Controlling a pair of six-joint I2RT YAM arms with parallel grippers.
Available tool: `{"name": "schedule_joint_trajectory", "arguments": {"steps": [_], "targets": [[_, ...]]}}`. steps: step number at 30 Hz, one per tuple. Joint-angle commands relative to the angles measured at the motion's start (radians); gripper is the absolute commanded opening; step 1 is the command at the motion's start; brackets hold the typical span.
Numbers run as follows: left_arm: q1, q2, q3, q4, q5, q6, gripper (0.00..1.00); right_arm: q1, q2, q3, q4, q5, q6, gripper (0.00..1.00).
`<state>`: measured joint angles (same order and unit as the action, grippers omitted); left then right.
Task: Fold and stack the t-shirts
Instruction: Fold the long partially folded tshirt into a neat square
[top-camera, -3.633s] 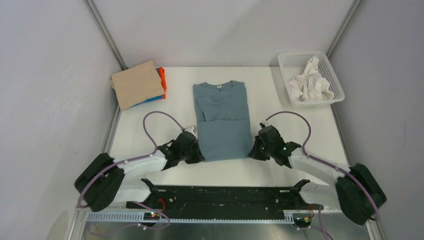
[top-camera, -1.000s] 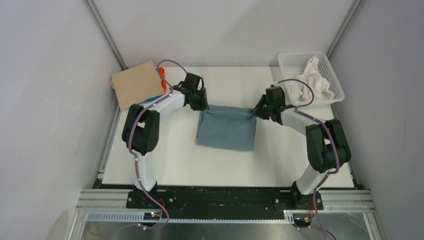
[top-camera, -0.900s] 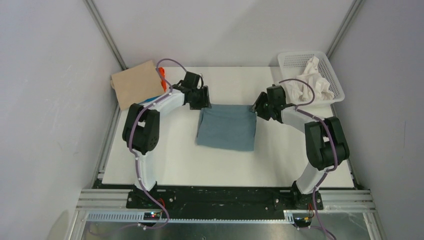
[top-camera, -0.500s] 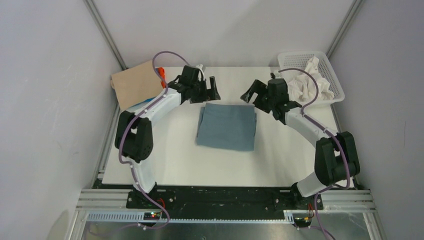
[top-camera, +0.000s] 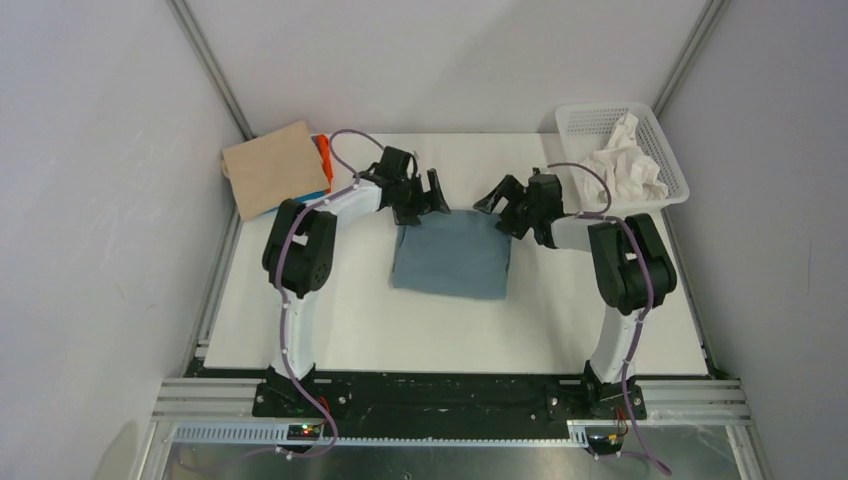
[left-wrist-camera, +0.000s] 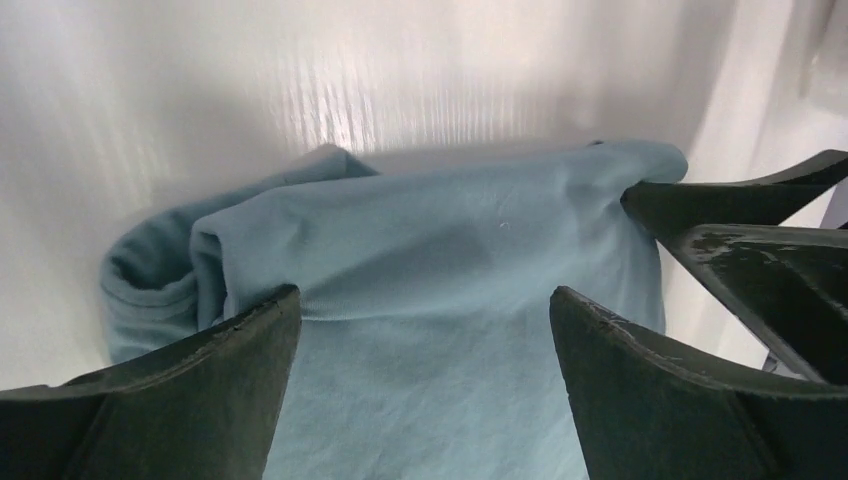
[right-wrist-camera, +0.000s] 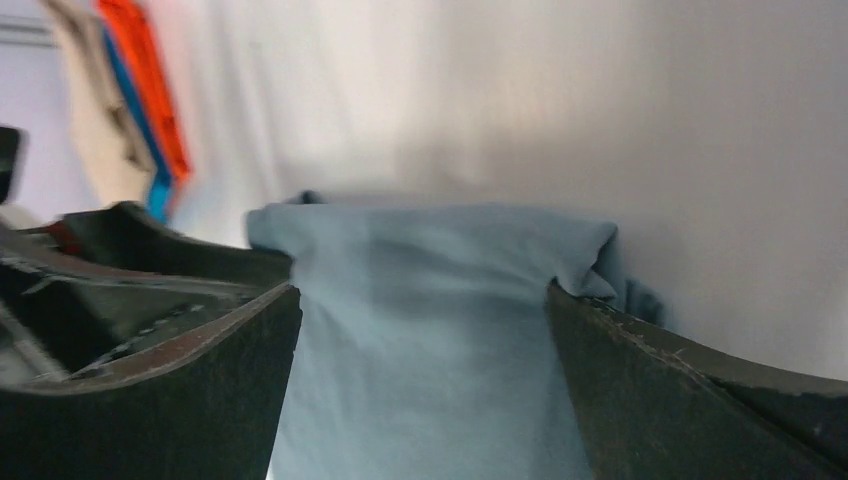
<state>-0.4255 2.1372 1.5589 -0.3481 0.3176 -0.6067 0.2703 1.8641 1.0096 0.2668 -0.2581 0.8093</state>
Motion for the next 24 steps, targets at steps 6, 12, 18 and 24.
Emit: {"name": "schedule_joint_trajectory", "arguments": {"steps": [6, 12, 18, 24], "targets": [[0.014, -0.089, -0.202, 0.021, -0.08, -0.017, 1.0, 0.062, 0.045, -0.058, -0.063, 0.044, -0.016, 0.99], [-0.013, -0.352, -0.53, 0.058, -0.151, -0.022, 1.0, 0.115, -0.139, -0.248, -0.091, 0.15, -0.015, 0.99], [-0.045, -0.568, -0.585, 0.059, -0.141, -0.037, 1.0, 0.155, -0.343, -0.264, -0.207, 0.264, -0.067, 0.99], [-0.086, -0.84, -0.684, 0.042, -0.25, -0.045, 1.0, 0.163, -0.777, -0.271, -0.518, 0.636, -0.059, 0.99]]}}
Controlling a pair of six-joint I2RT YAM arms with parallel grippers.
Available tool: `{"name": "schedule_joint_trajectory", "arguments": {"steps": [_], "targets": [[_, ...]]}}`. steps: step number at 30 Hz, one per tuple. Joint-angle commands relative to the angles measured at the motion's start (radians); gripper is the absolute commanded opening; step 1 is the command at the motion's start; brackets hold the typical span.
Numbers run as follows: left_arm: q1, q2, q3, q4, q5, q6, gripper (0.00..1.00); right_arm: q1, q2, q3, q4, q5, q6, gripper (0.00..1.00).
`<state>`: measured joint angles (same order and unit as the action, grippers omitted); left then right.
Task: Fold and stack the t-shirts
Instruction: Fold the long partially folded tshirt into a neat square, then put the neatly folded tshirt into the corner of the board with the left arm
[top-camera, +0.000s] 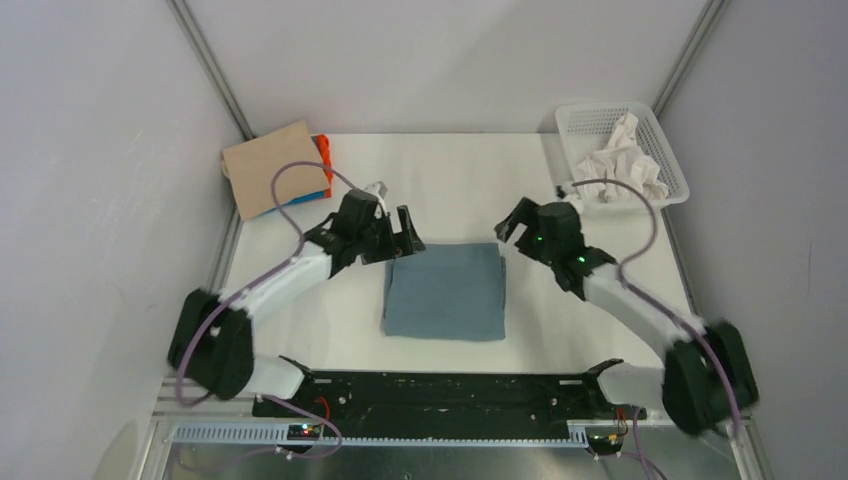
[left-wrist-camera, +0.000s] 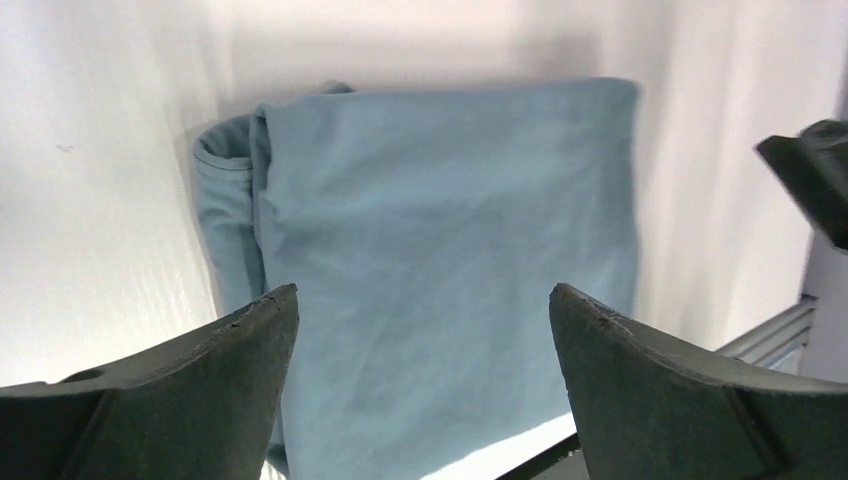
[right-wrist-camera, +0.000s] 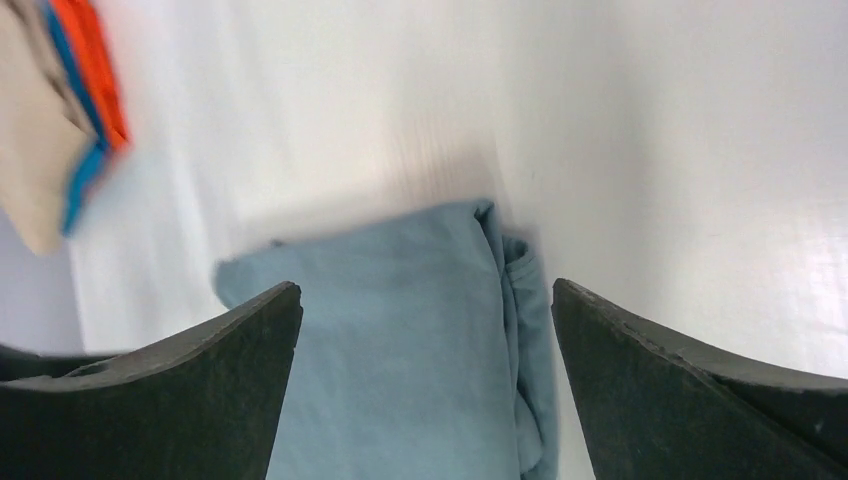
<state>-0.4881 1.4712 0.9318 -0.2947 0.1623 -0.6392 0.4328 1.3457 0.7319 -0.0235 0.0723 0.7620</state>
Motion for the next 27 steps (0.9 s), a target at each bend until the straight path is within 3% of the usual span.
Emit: {"name": "schedule_joint_trajectory", "arguments": {"steps": [1, 4, 8, 12, 19, 23, 27], "targets": [[-0.024, -0.216, -0.073, -0.015, -0.114, -0.014, 1.0, -0.005, -0.36, -0.007, -0.275, 0.349, 0.0, 0.99], [-0.021, -0.242, -0.129, -0.017, -0.127, -0.011, 1.0, -0.032, -0.599, -0.068, -0.45, 0.465, 0.095, 0.99], [-0.021, -0.151, -0.119, -0.02, -0.098, 0.006, 1.0, -0.089, -0.853, -0.192, -0.478, 0.357, 0.053, 1.0], [-0.021, -0.034, -0.097, -0.02, -0.122, 0.016, 1.0, -0.096, -0.991, -0.225, -0.534, 0.322, 0.01, 0.99], [-0.072, 0.185, -0.033, -0.017, -0.138, 0.018, 0.97, -0.095, -0.979, -0.227, -0.577, 0.287, -0.037, 0.99], [-0.121, 0.254, -0.026, -0.019, -0.157, -0.009, 0.86, -0.097, -0.944, -0.227, -0.59, 0.317, -0.055, 0.99], [-0.182, 0.287, -0.016, -0.024, -0.25, -0.052, 0.67, -0.097, -0.933, -0.227, -0.589, 0.341, -0.058, 0.99]]}}
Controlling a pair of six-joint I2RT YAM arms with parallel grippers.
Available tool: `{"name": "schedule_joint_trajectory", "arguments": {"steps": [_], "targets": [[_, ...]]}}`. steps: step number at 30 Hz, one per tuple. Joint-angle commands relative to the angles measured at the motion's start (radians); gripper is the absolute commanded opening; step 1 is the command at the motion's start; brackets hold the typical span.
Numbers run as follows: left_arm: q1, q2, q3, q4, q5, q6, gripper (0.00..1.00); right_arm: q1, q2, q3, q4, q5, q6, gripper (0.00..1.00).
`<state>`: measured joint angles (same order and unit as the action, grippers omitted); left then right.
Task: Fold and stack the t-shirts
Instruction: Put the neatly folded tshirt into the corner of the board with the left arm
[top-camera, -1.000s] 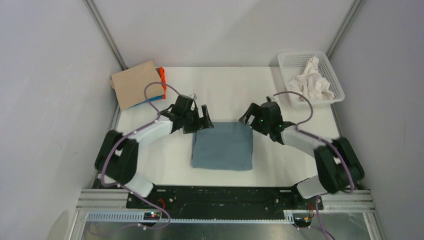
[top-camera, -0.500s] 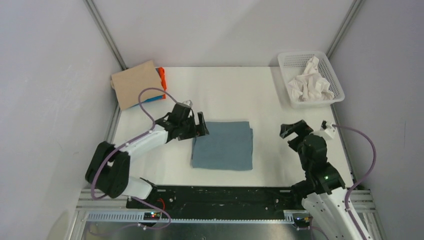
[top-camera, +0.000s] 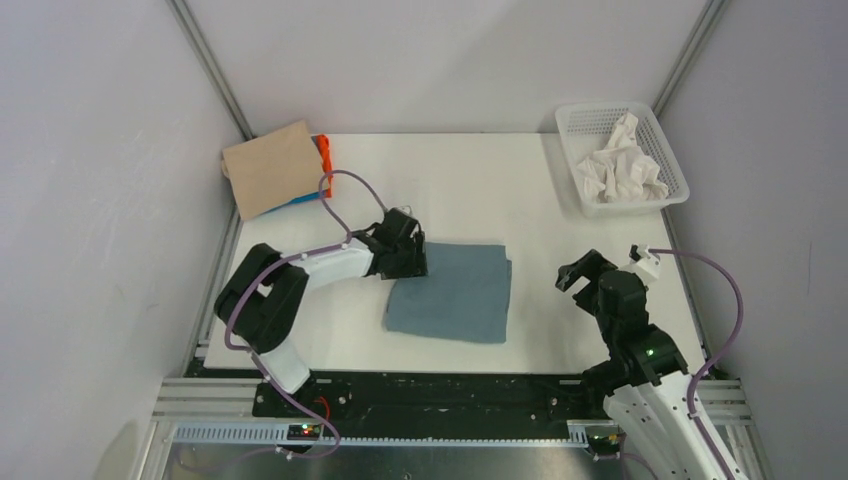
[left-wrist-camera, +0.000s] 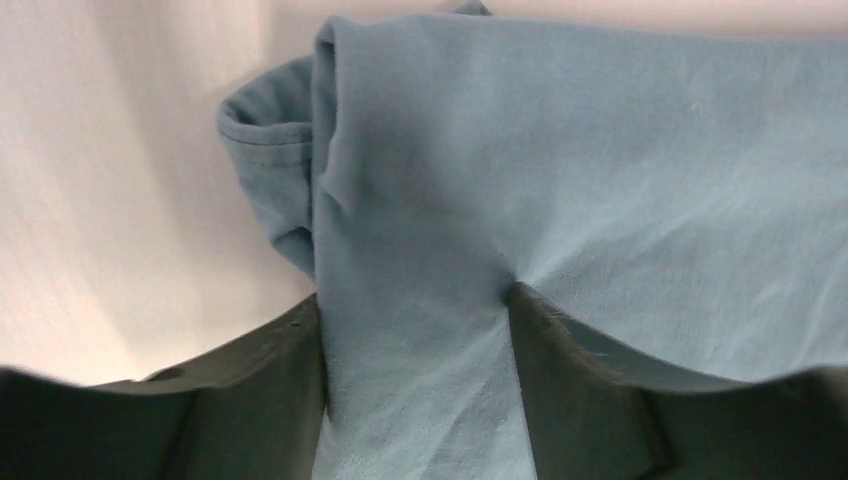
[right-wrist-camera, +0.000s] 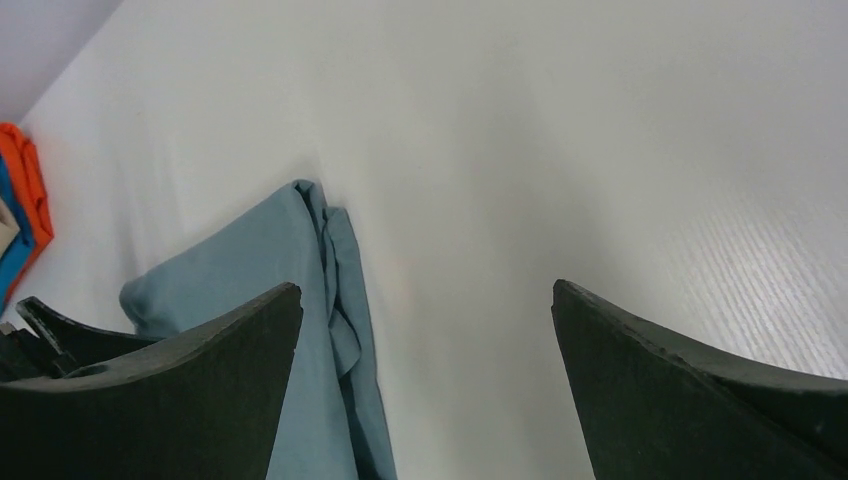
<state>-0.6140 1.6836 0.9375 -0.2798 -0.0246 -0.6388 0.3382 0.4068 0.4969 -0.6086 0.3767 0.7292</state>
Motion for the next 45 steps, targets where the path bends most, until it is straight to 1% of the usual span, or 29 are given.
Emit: {"name": "schedule_joint_trajectory", "arguments": {"steps": [1, 2, 3, 4, 5, 6, 7, 8, 9, 10, 11, 12, 13, 15, 18, 19, 20, 21, 24, 25, 28, 29, 30, 32, 34, 38, 42, 45], "targets": [[-0.073, 0.082, -0.02, -0.045, -0.088, -0.065, 0.59, -0.003, 0.006, 0.008, -0.004, 0.039, -0.026, 0.99], [-0.087, 0.086, -0.016, -0.049, -0.099, -0.07, 0.55, -0.003, 0.008, 0.008, -0.003, 0.045, -0.028, 0.99], [-0.091, 0.092, -0.012, -0.064, -0.129, -0.079, 0.43, -0.003, 0.008, 0.007, -0.005, 0.048, -0.031, 0.99], [-0.099, 0.095, 0.001, -0.073, -0.169, -0.082, 0.38, -0.004, 0.009, 0.006, -0.005, 0.055, -0.035, 1.0], [-0.101, 0.102, 0.009, -0.098, -0.19, -0.084, 0.27, -0.005, 0.009, 0.004, -0.005, 0.058, -0.038, 0.99], [-0.102, 0.11, 0.031, -0.114, -0.234, -0.085, 0.22, -0.004, 0.008, 0.002, -0.004, 0.06, -0.039, 0.99], [-0.103, 0.114, 0.043, -0.149, -0.259, -0.084, 0.09, -0.004, 0.008, -0.002, -0.001, 0.06, -0.04, 0.99], [-0.103, 0.121, 0.072, -0.167, -0.321, -0.083, 0.05, -0.004, 0.006, -0.005, 0.002, 0.057, -0.041, 1.0], [-0.103, 0.123, 0.089, -0.206, -0.353, -0.076, 0.01, -0.005, 0.005, -0.008, 0.006, 0.055, -0.045, 1.0], [-0.1, 0.127, 0.126, -0.228, -0.418, -0.068, 0.01, -0.005, 0.005, -0.01, 0.009, 0.049, -0.046, 1.0], [-0.098, 0.128, 0.148, -0.268, -0.449, -0.046, 0.0, -0.005, 0.005, -0.015, 0.012, 0.045, -0.049, 0.99], [-0.091, 0.13, 0.187, -0.288, -0.502, -0.017, 0.0, -0.005, 0.005, -0.019, 0.014, 0.037, -0.05, 0.99], [-0.085, 0.128, 0.205, -0.293, -0.526, 0.002, 0.0, -0.005, 0.006, -0.022, 0.018, 0.029, -0.054, 0.99], [-0.048, 0.124, 0.275, -0.298, -0.623, 0.058, 0.0, -0.007, 0.007, -0.028, 0.027, 0.018, -0.059, 0.99], [0.01, 0.142, 0.368, -0.297, -0.713, 0.162, 0.0, -0.007, 0.013, -0.031, 0.038, 0.0, -0.07, 1.0], [0.041, 0.163, 0.424, -0.296, -0.745, 0.186, 0.0, -0.009, 0.018, -0.033, 0.04, -0.013, -0.073, 0.99], [0.056, 0.176, 0.453, -0.296, -0.758, 0.228, 0.0, -0.009, 0.02, -0.033, 0.043, -0.017, -0.077, 0.99], [0.088, 0.206, 0.518, -0.296, -0.773, 0.252, 0.0, -0.008, 0.025, -0.033, 0.044, -0.023, -0.078, 0.99], [0.15, 0.275, 0.648, -0.293, -0.8, 0.36, 0.0, -0.01, 0.03, -0.033, 0.046, -0.028, -0.081, 0.99], [0.187, 0.309, 0.718, -0.294, -0.812, 0.405, 0.0, -0.012, 0.031, -0.034, 0.047, -0.028, -0.08, 0.99], [0.229, 0.363, 0.835, -0.292, -0.834, 0.504, 0.0, -0.017, 0.038, -0.038, 0.057, -0.037, -0.084, 0.99], [0.253, 0.388, 0.892, -0.288, -0.862, 0.546, 0.0, -0.02, 0.043, -0.041, 0.061, -0.04, -0.087, 0.99], [0.265, 0.4, 0.917, -0.287, -0.878, 0.568, 0.0, -0.022, 0.053, -0.041, 0.066, -0.047, -0.09, 0.99], [0.303, 0.434, 1.03, -0.283, -0.867, 0.617, 0.0, -0.023, 0.069, -0.043, 0.071, -0.057, -0.097, 0.99], [0.357, 0.46, 1.097, -0.278, -0.835, 0.659, 0.0, -0.025, 0.082, -0.043, 0.073, -0.062, -0.1, 0.99], [0.417, 0.511, 1.229, -0.27, -0.811, 0.728, 0.0, -0.026, 0.091, -0.043, 0.074, -0.059, -0.103, 0.99], [0.455, 0.505, 1.29, -0.268, -0.779, 0.771, 0.0, -0.027, 0.099, -0.046, 0.079, -0.057, -0.106, 1.0], [0.476, 0.477, 1.308, -0.265, -0.757, 0.787, 0.0, -0.027, 0.112, -0.049, 0.084, -0.055, -0.106, 1.0]]}}
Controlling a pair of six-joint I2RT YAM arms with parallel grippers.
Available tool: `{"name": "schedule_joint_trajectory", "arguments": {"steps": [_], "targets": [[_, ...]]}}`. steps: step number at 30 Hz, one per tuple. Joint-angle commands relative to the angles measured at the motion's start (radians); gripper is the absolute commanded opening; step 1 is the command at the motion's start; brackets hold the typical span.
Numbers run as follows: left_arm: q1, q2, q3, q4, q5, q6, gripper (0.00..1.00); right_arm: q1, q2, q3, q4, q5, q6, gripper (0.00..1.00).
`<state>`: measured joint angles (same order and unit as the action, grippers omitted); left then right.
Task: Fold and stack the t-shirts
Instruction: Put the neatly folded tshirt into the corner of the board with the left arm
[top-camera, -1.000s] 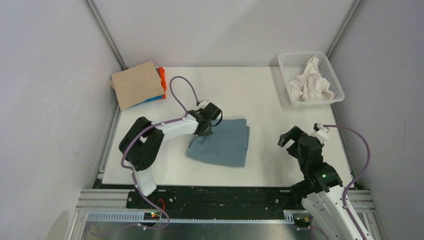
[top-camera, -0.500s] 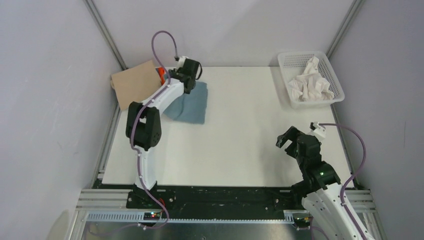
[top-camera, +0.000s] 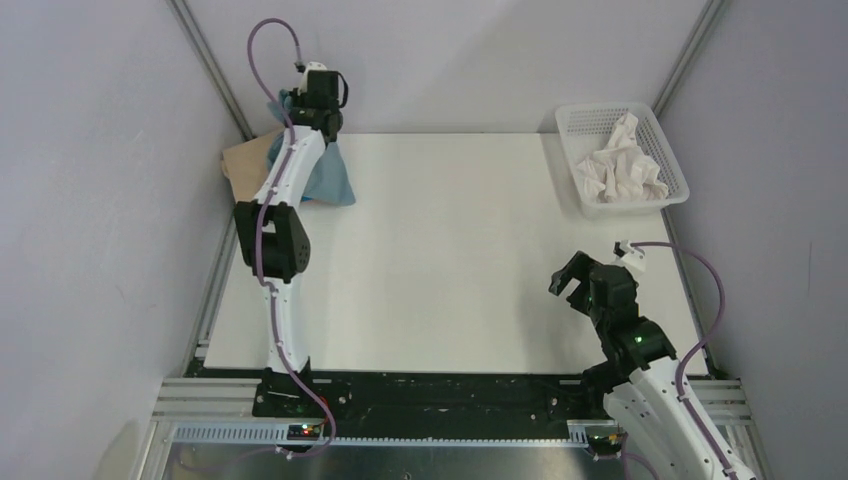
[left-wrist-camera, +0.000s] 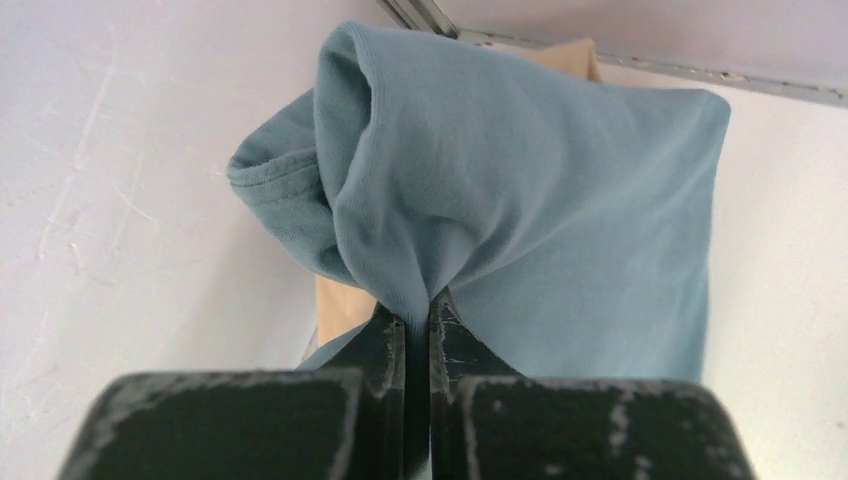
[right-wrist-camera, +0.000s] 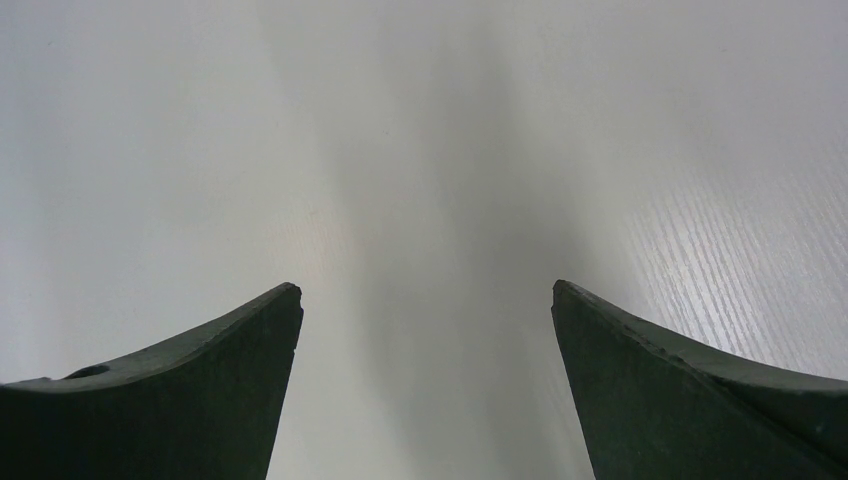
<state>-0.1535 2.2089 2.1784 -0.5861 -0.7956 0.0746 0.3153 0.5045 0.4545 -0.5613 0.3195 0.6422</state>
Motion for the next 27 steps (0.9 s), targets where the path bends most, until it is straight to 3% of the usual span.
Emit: {"name": "schedule_joint_trajectory", "arguments": {"steps": [1, 6, 18, 27], "targets": [[0.025, -0.065, 0.075, 0.042, 0.022, 0.073, 0.0, -0.004, 0.016, -0.007, 0.037, 0.002, -0.019, 0.99], [0.05, -0.125, 0.079, 0.044, 0.115, 0.046, 0.0, -0.004, 0.029, -0.007, 0.043, 0.01, -0.023, 0.99], [0.056, -0.196, 0.142, 0.044, 0.16, -0.002, 0.0, -0.004, 0.031, -0.007, 0.04, 0.031, -0.02, 0.99], [0.093, -0.163, 0.137, 0.045, 0.164, -0.025, 0.0, -0.003, 0.026, -0.007, 0.038, 0.033, -0.021, 0.99]]}}
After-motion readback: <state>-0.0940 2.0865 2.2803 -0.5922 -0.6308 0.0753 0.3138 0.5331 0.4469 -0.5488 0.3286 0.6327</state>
